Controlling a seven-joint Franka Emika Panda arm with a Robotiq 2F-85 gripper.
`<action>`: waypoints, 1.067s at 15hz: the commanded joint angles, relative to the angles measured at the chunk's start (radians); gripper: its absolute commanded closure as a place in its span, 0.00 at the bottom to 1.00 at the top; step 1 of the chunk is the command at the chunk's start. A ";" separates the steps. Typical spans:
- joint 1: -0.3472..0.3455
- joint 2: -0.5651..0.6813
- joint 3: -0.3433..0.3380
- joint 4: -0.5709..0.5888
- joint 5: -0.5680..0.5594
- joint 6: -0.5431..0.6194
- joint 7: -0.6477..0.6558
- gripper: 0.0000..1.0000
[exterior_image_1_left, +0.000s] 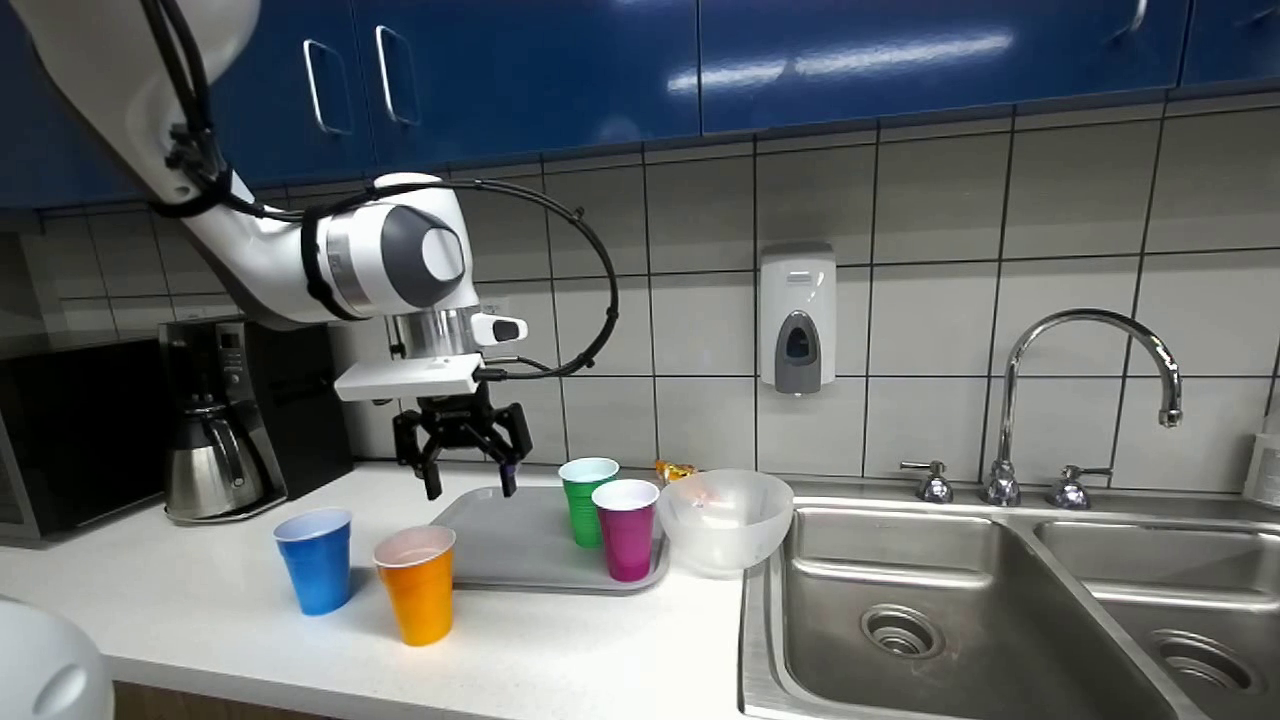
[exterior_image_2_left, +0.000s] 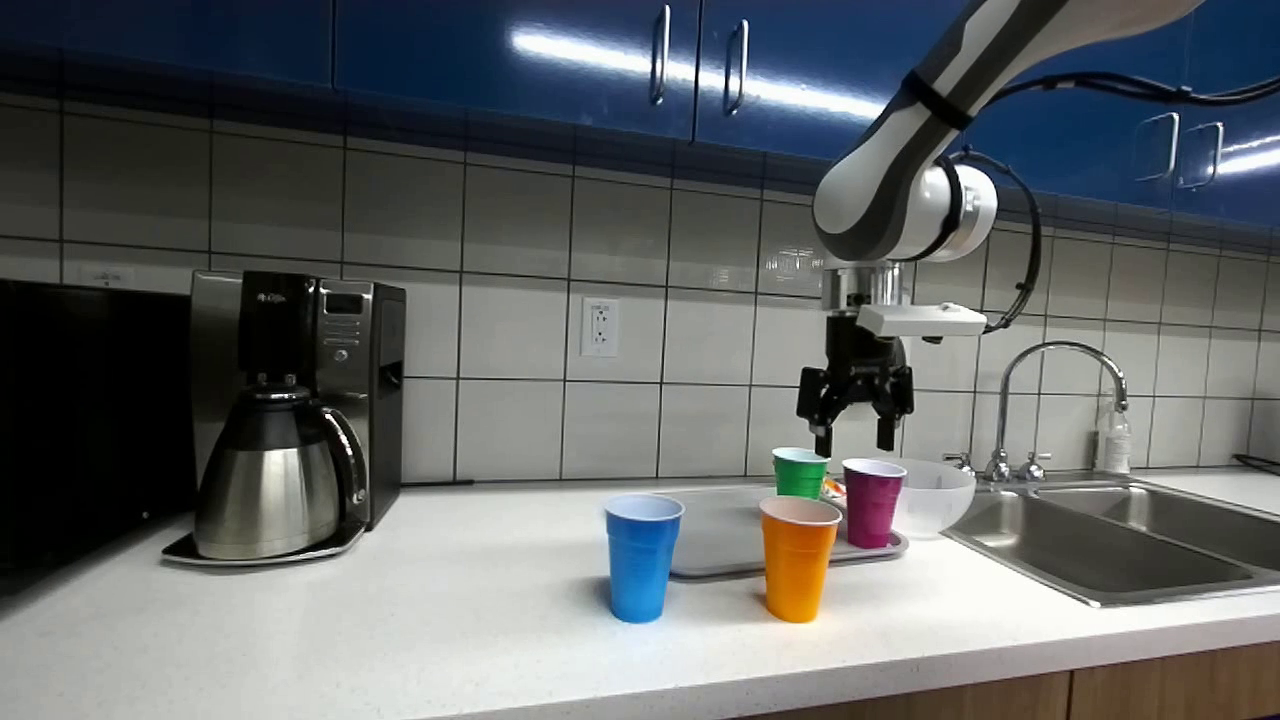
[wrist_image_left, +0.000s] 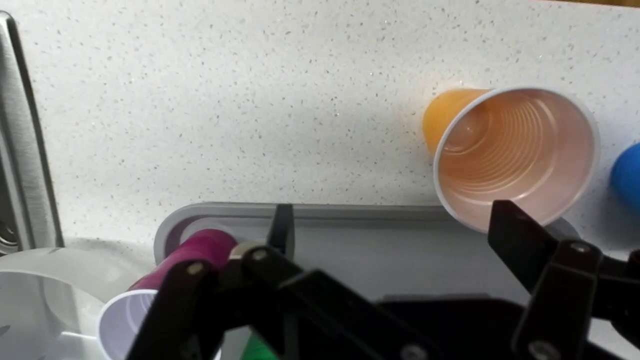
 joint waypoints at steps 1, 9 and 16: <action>-0.023 -0.019 0.026 -0.037 0.036 0.024 -0.050 0.00; -0.016 0.045 0.058 -0.061 0.052 0.120 -0.012 0.00; -0.014 0.155 0.077 -0.034 0.036 0.212 0.048 0.00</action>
